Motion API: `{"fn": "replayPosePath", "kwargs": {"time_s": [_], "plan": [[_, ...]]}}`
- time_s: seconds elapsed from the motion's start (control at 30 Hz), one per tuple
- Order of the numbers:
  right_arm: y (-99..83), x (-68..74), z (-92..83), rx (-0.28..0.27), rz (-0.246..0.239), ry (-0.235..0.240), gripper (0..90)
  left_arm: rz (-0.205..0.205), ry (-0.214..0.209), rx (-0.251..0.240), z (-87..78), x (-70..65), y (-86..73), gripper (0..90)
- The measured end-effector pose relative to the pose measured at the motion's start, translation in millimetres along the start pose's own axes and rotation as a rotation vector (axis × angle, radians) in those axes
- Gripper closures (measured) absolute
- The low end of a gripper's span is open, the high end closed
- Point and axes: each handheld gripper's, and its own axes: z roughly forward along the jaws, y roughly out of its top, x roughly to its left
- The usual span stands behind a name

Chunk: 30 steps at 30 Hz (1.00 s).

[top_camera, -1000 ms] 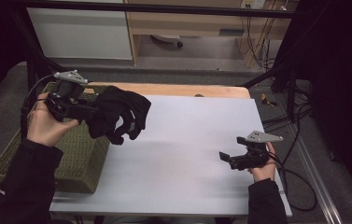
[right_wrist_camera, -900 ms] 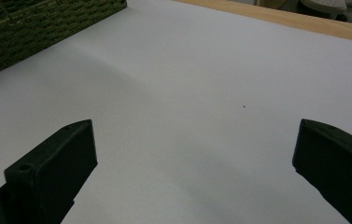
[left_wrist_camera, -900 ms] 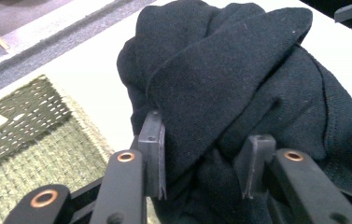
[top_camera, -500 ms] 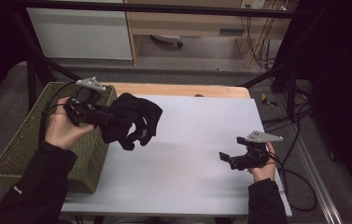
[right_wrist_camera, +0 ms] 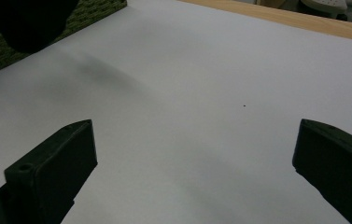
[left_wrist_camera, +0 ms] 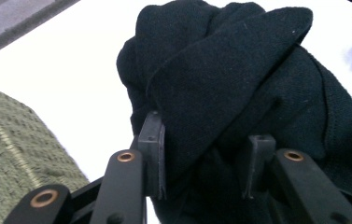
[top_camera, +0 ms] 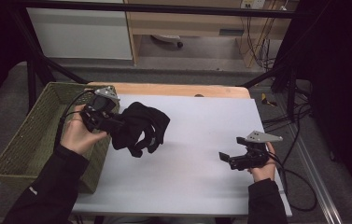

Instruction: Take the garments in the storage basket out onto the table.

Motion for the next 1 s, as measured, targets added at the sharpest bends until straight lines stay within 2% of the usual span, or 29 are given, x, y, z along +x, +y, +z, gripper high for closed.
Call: {"fn": "replayPosePath", "kwargs": {"time_s": [0.47,1.0], "plan": [[0.0,-0.1,-0.3,0.0,0.0,-0.001,0.3,0.033,-0.02,0.046,33.8,-16.9,-6.0,59.5],[-0.3,0.1,0.5,0.001,-0.003,-0.001,0.3,0.034,-0.044,0.099,72.8,-33.5,-21.6,58.8]]}}
